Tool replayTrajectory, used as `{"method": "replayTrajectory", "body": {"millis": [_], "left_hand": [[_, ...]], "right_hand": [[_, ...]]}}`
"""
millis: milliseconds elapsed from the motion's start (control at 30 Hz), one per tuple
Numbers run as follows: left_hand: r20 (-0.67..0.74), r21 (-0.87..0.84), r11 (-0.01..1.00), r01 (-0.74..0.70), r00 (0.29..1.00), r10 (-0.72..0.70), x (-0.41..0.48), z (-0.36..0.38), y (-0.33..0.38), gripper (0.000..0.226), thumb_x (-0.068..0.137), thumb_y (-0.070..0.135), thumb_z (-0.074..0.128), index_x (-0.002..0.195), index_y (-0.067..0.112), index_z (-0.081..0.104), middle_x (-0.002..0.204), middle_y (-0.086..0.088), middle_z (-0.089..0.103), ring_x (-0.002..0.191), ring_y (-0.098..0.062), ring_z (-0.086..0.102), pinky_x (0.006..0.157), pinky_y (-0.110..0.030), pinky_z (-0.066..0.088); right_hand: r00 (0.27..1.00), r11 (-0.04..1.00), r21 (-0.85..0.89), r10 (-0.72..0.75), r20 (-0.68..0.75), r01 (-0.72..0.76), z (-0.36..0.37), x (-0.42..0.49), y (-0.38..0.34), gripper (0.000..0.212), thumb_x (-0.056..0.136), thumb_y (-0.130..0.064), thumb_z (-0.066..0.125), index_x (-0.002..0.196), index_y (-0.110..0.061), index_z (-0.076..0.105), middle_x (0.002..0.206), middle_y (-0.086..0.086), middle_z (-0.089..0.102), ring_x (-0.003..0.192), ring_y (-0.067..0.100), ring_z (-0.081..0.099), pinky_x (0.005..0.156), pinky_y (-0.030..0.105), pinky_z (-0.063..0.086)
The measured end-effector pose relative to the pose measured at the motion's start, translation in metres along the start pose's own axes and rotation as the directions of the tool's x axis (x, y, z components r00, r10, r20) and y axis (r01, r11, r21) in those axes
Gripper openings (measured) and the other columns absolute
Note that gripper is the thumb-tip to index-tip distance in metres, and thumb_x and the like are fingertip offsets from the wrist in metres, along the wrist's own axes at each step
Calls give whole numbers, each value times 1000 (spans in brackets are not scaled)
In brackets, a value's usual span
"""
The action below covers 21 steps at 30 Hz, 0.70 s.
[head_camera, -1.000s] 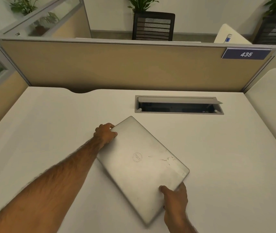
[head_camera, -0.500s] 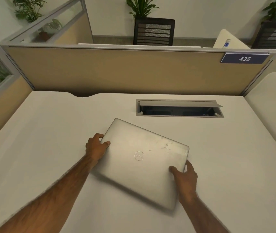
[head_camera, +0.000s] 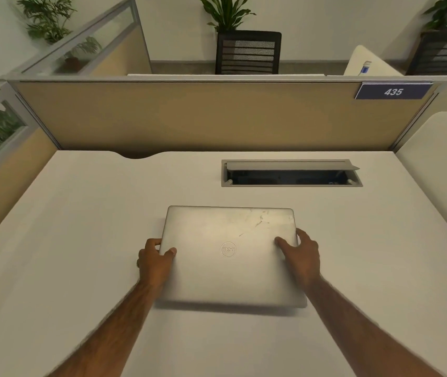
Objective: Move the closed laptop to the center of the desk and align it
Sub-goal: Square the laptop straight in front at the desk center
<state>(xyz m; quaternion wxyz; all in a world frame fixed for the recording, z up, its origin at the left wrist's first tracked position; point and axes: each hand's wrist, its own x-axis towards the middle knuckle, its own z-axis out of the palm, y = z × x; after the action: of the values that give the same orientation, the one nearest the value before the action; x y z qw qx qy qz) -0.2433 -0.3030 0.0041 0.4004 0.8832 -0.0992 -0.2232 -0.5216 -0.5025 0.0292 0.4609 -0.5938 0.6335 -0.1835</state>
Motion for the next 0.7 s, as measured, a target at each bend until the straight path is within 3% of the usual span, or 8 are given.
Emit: {"method": "replayTrajectory", "body": {"millis": [167, 367, 700], "left_hand": [[-22, -1, 999, 32, 999, -32, -8, 0, -5, 39, 81, 32, 73, 114, 23, 54, 117, -13, 60, 108, -37, 58, 90, -48, 54], [12, 17, 999, 50, 999, -50, -12, 1, -7, 40, 79, 30, 72, 114, 22, 54, 119, -13, 60, 108, -37, 59, 90, -48, 54], [29, 75, 996, 49, 998, -51, -14, 7, -6, 40, 84, 26, 66, 121, 15, 55, 124, -15, 55, 113, -37, 55, 95, -48, 52]], "right_hand": [[1000, 998, -66, 16, 21, -14, 5, 11, 0, 94, 60, -74, 63, 143, -32, 54, 130, 4, 64, 116, 33, 65, 100, 54, 54], [999, 981, -194, 28, 33, -21, 5, 9, -5, 76, 82, -56, 70, 149, -28, 49, 140, 10, 54, 126, 38, 57, 109, 55, 44], [997, 987, -159, 42, 57, -33, 4, 12, 2, 77, 77, -56, 70, 145, -26, 53, 137, 12, 53, 125, 38, 57, 102, 52, 51]]}}
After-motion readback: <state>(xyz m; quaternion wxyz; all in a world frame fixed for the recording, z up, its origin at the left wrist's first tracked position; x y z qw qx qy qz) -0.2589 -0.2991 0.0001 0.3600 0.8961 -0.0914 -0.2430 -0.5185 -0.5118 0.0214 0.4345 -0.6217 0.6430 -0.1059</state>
